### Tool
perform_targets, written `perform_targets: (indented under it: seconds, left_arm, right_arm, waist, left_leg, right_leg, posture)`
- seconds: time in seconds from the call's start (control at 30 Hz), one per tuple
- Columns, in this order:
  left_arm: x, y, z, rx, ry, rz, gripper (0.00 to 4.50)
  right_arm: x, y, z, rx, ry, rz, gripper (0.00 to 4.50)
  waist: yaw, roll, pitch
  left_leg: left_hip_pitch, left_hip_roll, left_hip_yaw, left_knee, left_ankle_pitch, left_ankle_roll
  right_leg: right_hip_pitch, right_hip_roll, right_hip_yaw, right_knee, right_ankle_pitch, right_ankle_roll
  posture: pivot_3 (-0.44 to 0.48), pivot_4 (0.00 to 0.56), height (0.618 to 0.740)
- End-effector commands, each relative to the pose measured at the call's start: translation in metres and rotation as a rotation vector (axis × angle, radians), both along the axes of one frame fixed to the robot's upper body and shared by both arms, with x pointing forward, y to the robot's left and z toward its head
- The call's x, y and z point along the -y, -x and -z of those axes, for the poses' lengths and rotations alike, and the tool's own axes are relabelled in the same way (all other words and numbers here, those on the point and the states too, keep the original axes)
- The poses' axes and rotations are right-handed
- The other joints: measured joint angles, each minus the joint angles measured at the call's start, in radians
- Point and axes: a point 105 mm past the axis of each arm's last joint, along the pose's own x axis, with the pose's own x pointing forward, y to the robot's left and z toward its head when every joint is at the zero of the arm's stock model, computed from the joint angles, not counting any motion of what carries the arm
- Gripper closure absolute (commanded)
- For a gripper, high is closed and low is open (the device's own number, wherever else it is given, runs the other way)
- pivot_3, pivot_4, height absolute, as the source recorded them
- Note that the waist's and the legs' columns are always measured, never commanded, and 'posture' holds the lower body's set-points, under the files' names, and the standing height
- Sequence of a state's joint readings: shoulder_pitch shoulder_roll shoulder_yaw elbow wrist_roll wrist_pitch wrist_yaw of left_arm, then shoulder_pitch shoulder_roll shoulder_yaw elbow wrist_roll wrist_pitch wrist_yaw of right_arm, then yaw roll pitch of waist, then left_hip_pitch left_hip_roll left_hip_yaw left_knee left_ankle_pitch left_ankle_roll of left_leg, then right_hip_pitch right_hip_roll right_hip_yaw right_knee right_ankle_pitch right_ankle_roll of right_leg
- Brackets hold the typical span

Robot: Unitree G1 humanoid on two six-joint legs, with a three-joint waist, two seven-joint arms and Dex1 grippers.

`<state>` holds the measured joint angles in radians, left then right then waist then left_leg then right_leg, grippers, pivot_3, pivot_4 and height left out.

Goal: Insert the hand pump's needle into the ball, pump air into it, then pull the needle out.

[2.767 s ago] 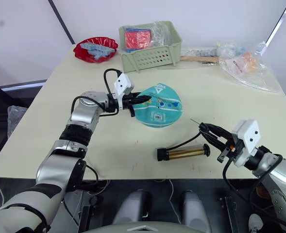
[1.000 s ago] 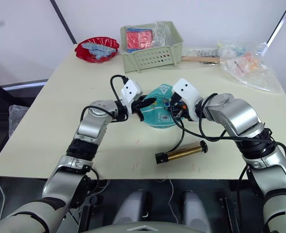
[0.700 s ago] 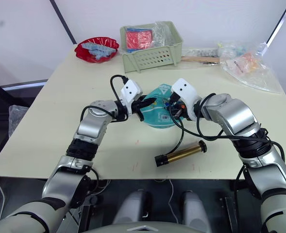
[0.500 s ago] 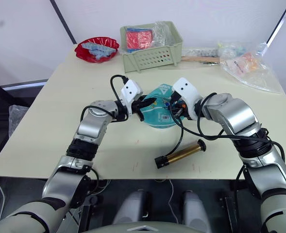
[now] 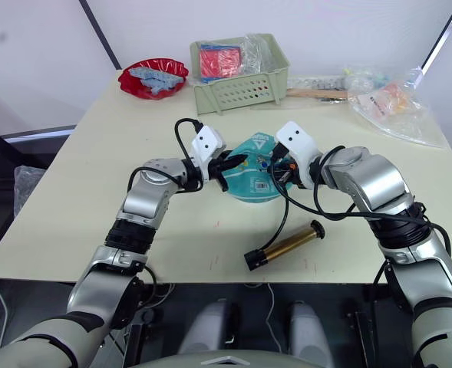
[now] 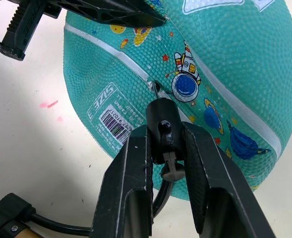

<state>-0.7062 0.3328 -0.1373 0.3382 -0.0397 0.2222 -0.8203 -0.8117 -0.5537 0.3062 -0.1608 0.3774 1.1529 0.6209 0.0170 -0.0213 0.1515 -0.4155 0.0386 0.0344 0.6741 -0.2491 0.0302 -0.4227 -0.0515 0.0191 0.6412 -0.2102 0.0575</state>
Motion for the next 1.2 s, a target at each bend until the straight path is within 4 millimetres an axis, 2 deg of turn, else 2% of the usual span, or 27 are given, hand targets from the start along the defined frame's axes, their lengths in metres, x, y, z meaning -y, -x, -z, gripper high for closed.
perform_targets:
  seconds: [0.03,0.37,0.87,1.2]
  left_arm:
    - [0.007,0.003,0.011,-0.032,-0.012,0.013,4.48]
    - [0.008,0.005,0.013,-0.039,-0.012,0.013,4.48]
    - [0.008,0.005,0.015,-0.043,-0.014,0.015,4.48]
    - [0.013,0.008,0.019,-0.047,-0.035,0.046,4.48]
  right_arm:
    - [0.002,0.001,-0.001,0.015,0.012,0.001,4.14]
    - [-0.001,0.004,0.003,0.005,0.028,-0.015,4.14]
    - [0.005,0.002,0.01,-0.012,0.055,0.008,4.14]
    - [-0.003,0.002,0.008,0.004,0.078,-0.032,4.14]
  waist:
    - [0.0,0.0,0.0]
    - [0.0,0.0,0.0]
    - [0.0,0.0,0.0]
    - [0.0,0.0,0.0]
  left_leg:
    - [0.0,0.0,0.0,0.0,0.0,0.0]
    - [0.0,0.0,0.0,0.0,0.0,0.0]
    - [0.0,0.0,0.0,0.0,0.0,0.0]
    - [0.0,0.0,0.0,0.0,0.0,0.0]
  right_leg:
    - [0.0,0.0,0.0,0.0,0.0,0.0]
    - [0.0,0.0,0.0,0.0,0.0,0.0]
    - [0.0,0.0,0.0,0.0,0.0,0.0]
    - [0.0,0.0,0.0,0.0,0.0,0.0]
  posture:
    - [0.0,0.15,0.738]
    - [0.0,0.15,0.738]
    - [0.0,0.15,0.738]
    - [0.0,0.15,0.738]
